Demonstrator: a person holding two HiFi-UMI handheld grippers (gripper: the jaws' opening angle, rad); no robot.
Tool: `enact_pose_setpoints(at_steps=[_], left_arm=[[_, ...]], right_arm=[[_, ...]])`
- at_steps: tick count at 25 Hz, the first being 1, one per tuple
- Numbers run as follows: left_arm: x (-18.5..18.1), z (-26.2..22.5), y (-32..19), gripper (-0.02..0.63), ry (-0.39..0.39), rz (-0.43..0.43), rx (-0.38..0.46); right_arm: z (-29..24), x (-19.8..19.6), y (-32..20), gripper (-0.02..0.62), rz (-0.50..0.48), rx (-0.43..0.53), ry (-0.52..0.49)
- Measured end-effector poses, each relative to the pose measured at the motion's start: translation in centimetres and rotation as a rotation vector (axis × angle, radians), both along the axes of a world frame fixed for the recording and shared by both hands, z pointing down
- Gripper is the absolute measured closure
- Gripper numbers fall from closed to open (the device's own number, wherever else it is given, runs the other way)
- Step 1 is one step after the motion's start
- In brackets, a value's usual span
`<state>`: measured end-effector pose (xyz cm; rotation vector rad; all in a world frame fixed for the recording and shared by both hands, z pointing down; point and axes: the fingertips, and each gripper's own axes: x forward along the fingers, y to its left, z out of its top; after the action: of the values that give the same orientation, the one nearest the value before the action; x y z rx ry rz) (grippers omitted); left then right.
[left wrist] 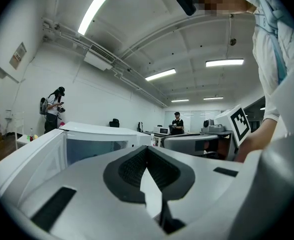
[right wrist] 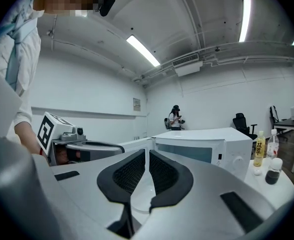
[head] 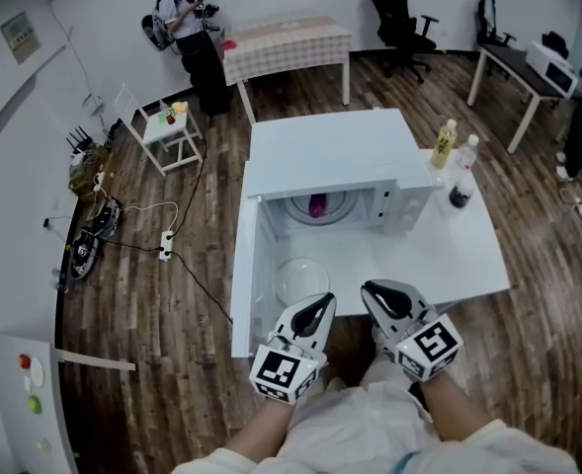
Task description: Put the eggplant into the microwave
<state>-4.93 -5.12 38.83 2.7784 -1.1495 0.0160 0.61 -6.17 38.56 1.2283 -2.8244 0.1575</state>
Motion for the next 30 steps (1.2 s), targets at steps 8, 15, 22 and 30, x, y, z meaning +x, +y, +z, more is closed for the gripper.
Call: enact_pose_setpoints(at_steps=[8, 15, 22, 30], left_arm=[[0.3, -0.3, 1.9, 0.604, 0.027, 0.027, -0.002], [1.9, -1.4, 3.2, 0.604, 0.034, 0.056, 0.028], [3.9, -1.7, 3.7, 0.604, 0.034, 0.063, 0.013], [4.5, -1.6, 4.2, 0.604, 0.036, 0.061, 0.01]], right_arm=[[-0.4, 0.1, 2.5, 0.545, 0.019, -0.008, -0.004], [-0.6, 1.3, 4.4, 0.548, 0.014, -0.006, -0.001], [-1.4, 2.3, 5.2, 0.552, -0.005, -0.003, 0.003], [-1.0, 3.3, 5.9, 0.557, 0.006, -0.007, 0.011]])
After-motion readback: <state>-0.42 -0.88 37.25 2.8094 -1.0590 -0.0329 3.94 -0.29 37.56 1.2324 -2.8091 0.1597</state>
